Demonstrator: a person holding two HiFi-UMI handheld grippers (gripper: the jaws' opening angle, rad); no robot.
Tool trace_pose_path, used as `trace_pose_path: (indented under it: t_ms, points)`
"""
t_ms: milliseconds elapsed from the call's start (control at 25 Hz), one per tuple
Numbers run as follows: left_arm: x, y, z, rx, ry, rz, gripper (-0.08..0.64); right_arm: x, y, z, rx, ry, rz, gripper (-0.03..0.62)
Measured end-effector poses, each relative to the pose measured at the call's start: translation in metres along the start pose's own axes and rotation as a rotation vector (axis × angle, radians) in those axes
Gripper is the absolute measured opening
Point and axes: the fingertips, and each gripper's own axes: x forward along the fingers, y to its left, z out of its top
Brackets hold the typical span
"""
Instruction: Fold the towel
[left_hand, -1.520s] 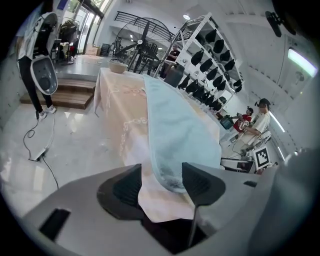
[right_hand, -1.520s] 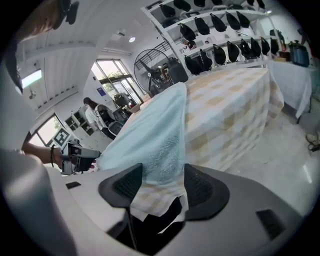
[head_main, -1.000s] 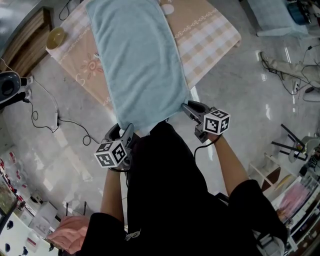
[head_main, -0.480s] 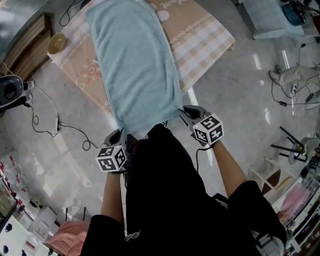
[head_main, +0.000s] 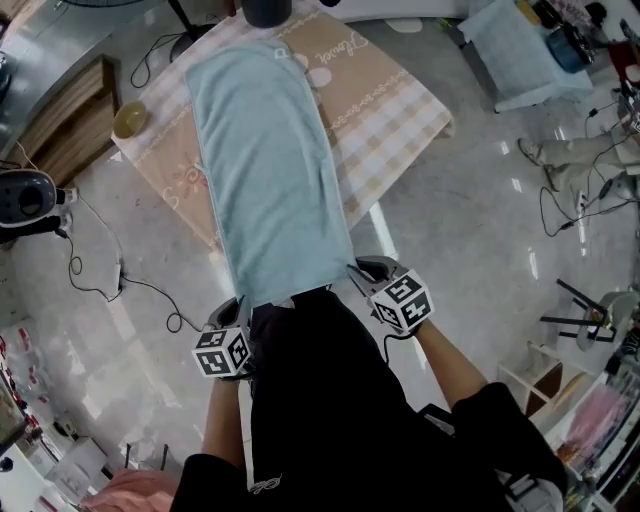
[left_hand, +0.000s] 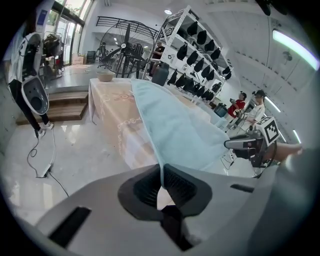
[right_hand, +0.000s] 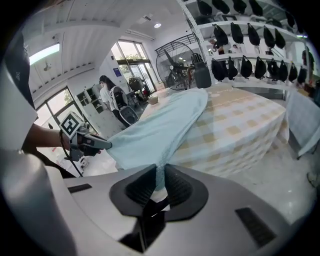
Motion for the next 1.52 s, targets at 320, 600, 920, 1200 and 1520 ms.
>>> trace_pose_path:
  t_ms: [320, 600, 920, 1200, 1520]
  points:
    - [-0.031, -0.009, -0.004, 0.001, -0.006, -0.008, 0.020, -0.020, 0.022, -0.011, 0.053, 0.020, 0.005, 0.047]
    - [-0.051, -0.011, 0.032, 0.013, -0.077, -0.018, 0.020, -0.035, 0.027, 0.023, 0.049, -0.032, -0.025, 0.048]
    - [-0.052, -0.001, 0.102, -0.013, -0.155, -0.055, 0.020, -0.035, 0.022, 0.093, 0.104, -0.085, -0.027, 0.048]
    - [-0.053, 0.021, 0.178, -0.026, -0.220, -0.103, 0.020, -0.023, 0.002, 0.161, 0.084, -0.119, -0.081, 0.048]
    - [-0.043, 0.036, 0.246, -0.006, -0.239, -0.205, 0.020, -0.021, -0.019, 0.229, 0.232, -0.227, -0.094, 0.048]
